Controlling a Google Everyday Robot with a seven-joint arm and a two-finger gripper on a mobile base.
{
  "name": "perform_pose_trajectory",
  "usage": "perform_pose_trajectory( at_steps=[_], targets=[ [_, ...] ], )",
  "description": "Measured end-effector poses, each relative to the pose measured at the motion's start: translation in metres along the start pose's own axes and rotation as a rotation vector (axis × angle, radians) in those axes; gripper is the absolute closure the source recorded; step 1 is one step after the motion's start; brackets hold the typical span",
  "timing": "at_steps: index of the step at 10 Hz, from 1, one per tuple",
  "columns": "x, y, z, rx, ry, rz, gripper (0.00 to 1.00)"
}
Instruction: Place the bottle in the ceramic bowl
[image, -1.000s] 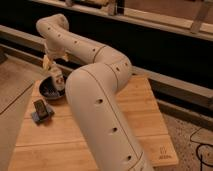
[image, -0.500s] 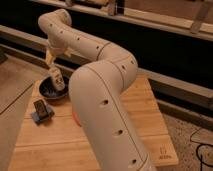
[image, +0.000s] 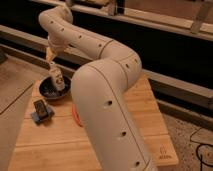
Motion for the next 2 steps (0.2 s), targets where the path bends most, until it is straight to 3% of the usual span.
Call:
perform_pose_trajectory(
  at_steps=[2],
  targets=[
    [-0.0006,0.002,0.0005,-0.001,0.0,-0.002,0.26]
  ],
)
